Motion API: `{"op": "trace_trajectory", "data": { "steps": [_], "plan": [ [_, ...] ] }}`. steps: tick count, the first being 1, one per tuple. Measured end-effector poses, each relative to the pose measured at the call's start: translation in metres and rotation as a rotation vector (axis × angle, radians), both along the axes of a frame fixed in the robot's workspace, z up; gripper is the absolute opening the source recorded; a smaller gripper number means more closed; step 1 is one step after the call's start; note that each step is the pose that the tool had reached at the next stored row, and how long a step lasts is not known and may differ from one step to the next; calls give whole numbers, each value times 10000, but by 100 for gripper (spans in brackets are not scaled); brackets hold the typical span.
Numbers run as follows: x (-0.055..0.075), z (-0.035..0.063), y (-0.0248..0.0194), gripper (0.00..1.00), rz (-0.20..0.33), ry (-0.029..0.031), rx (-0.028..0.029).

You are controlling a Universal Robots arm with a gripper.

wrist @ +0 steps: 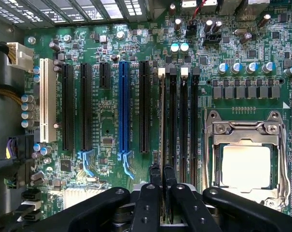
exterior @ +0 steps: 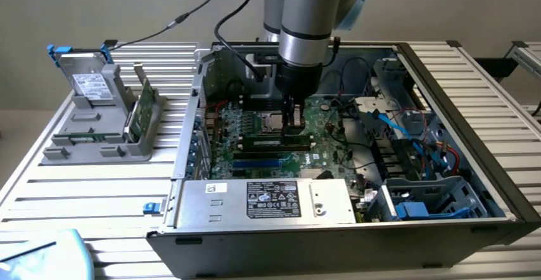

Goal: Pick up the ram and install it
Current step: 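Insert the ram into the slot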

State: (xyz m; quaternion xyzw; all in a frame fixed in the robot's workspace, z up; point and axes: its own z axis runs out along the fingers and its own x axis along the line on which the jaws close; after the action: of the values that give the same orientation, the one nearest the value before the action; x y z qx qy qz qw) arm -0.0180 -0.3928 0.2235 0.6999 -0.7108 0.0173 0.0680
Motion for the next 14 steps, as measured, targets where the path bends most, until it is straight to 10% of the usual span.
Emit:
{"op": "trace_trajectory", "data": {
  "steps": [14],
  "plan": [
    [0,-8,5,14,0,0,4]
  ]
}}
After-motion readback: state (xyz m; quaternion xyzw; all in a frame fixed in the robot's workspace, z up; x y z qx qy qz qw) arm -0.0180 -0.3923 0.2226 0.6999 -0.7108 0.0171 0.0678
